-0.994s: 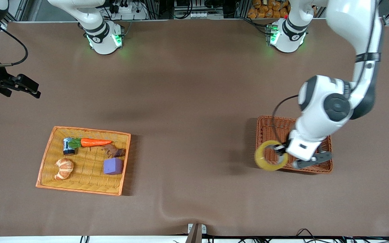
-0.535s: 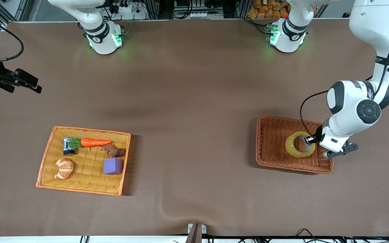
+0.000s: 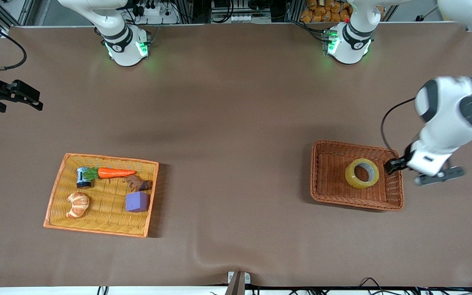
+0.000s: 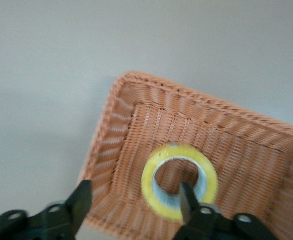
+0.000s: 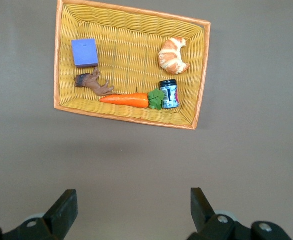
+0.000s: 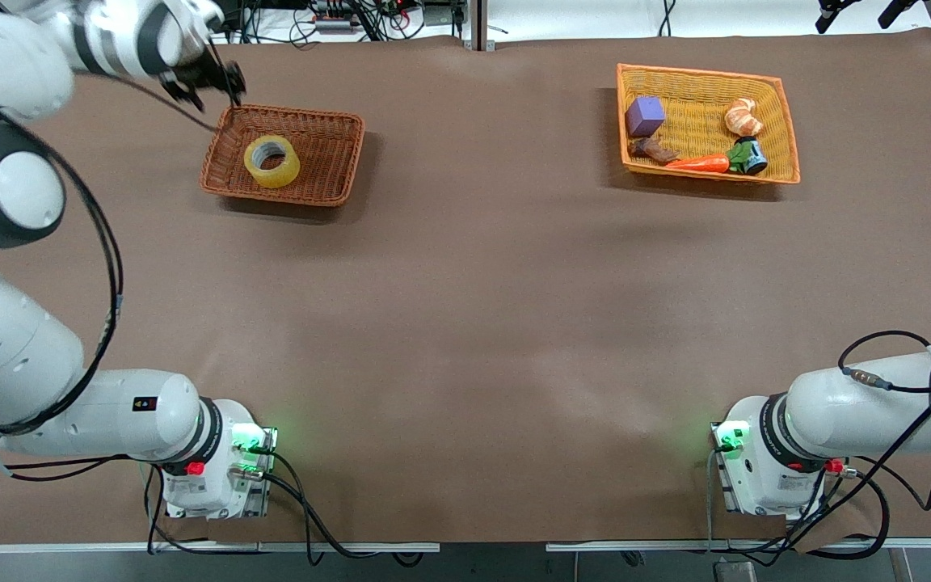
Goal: Transfer tape with both arms
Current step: 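Open the left gripper and raise it away from the basket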
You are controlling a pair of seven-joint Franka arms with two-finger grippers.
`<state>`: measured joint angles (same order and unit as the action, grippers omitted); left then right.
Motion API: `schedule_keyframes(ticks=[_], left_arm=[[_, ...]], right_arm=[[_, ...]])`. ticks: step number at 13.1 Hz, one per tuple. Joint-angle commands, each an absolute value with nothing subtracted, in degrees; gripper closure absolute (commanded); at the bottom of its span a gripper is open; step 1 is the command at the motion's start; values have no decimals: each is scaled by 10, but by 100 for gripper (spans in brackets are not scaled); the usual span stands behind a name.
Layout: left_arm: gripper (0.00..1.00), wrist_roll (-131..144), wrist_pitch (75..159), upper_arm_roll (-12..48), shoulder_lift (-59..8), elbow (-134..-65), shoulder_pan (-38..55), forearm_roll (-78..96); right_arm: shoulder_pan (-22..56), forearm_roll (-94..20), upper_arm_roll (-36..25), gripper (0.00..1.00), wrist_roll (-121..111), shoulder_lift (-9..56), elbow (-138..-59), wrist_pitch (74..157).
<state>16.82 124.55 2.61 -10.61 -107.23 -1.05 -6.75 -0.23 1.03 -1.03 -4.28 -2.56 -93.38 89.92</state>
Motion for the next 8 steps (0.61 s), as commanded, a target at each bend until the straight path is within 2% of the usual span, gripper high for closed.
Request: schedule_keyframes(ticks=[1,2,3,5,8], left_arm=[[0,155,1030,42,-67,-921,-13,-82],[0,147,974,46,-63,-883,-13,-76],[0,134,944,53,-32,-882,-16,-56],[0,120,927,53,13,-887,-18,-26],[0,33,919,53,26,-907,-18,-17]], right_arm=[[-2,19,-9,0,-46,-26,-925,889],[-2,19,-10,0,-46,-26,-926,887],[-3,19,-10,0,-46,-26,-926,887],[-5,18,-11,0,-46,-26,-927,887],[-6,17,-11,0,-45,-25,-927,887]])
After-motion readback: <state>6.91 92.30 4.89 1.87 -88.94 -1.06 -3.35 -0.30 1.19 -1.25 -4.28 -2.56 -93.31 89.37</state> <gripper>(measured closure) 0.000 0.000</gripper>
